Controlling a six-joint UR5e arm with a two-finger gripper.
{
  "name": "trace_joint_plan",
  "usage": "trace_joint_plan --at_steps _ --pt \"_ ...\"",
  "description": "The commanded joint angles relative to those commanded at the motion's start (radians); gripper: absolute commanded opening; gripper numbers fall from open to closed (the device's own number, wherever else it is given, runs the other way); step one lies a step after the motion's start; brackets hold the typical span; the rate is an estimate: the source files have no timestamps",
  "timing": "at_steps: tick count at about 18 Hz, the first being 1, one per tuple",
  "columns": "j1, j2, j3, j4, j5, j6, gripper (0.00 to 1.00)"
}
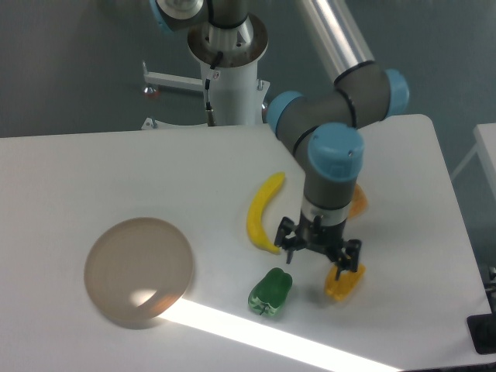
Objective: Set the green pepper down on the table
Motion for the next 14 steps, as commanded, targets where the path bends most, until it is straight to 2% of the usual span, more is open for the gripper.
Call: trace_joint_plan --at_steps 4,7,9,12,14 --pt "0.023 0.014 0.015 -0.003 0.02 0.166 1.0" --pt "0.032 0.009 0.06 -0.008 0.161 0.226 1.0" --pt "0.034 0.011 0.069 -0.014 0.216 0.327 1.0" --pt "0.057 0.021 0.072 -0.038 0.239 0.488 1.0" --pt "0.064 0.028 0.064 -0.041 0.239 0.529 1.0"
